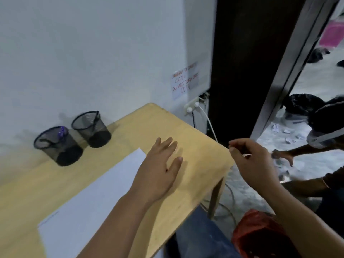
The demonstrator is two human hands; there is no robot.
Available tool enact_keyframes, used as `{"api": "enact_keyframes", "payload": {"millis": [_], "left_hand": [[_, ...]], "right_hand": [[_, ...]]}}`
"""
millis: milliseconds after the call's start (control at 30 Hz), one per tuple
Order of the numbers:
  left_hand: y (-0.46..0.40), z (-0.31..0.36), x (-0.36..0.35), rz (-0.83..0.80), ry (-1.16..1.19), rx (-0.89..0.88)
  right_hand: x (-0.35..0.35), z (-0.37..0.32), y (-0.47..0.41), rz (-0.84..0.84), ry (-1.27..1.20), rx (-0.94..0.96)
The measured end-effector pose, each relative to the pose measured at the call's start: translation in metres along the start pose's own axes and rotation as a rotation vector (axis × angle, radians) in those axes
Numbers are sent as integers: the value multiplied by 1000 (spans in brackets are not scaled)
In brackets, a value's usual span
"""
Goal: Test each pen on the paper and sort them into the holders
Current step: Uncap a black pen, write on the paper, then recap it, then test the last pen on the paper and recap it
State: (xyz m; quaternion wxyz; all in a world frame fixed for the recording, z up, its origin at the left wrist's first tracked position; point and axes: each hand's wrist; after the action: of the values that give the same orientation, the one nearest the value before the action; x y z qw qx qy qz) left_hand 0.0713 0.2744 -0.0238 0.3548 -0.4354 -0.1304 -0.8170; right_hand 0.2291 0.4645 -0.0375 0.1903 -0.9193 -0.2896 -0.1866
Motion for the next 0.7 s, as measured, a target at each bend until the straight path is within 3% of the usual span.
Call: {"api": "enact_keyframes", "payload": {"millis": [167, 367, 700], "left_hand": [[45, -47, 54, 158, -8, 136], [126, -110, 112, 294, -64, 351], [261, -185, 162, 474, -147, 707]], "right_hand": [[-69, -53, 1, -256, -31, 212], [-159, -114, 40, -588, -172, 283], [-261, -200, 145, -1129, -66, 529]]}}
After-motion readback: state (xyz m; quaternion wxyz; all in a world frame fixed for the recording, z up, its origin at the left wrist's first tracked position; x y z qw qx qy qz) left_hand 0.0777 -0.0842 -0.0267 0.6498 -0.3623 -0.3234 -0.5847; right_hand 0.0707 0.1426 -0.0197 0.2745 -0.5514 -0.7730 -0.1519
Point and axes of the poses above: each hand's wrist, its own y-axis away from the middle knuckle, its own x-axis out of the back of the hand, z = x × y, and after that the axes turned 7 degrees about x, right-handed
